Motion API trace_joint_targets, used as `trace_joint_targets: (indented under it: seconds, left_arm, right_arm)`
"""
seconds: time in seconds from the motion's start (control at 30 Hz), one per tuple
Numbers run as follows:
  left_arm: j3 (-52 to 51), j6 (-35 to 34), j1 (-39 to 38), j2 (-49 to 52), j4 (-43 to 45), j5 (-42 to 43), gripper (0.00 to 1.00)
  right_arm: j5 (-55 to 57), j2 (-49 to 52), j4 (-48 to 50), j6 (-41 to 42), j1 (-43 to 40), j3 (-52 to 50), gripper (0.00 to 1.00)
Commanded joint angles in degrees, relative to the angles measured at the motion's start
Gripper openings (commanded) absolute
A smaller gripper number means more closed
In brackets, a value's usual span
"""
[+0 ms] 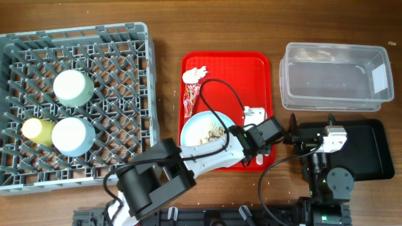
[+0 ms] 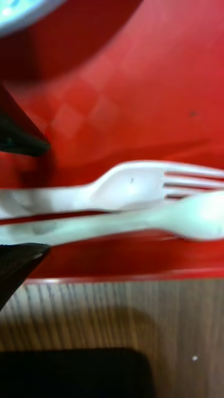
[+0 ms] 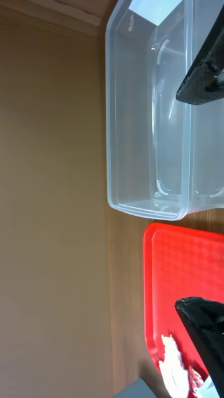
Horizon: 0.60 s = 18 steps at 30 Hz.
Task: Sort waste into correct bins and load items into the dishwasher rack
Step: 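Move the left gripper to the white fork and grasp it, then carry the white fork to the rack and drop it in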
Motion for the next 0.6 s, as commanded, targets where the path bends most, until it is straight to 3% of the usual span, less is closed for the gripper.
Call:
trace_joint_targets:
  seconds: [0.0,0.1,0.57]
  left_arm:
    - [0.5,-0.3,-0.3,2.5,0.3,-0.8,0.44]
    - [0.5,-0.3,-0.3,2.5,1.6,-0.8,0.33]
    - [0.5,-0.3,1.2,5.1,2.2,-3.3,0.20]
  right_arm:
    - [0.5,-0.2,0.1,0.7,-0.1,0.0,1.00]
    - [0.5,-0.2,0.1,0.7,-0.1,0.0,1.00]
    - [0.5,-0.2,0.1,0.7,-0.1,0.0,1.00]
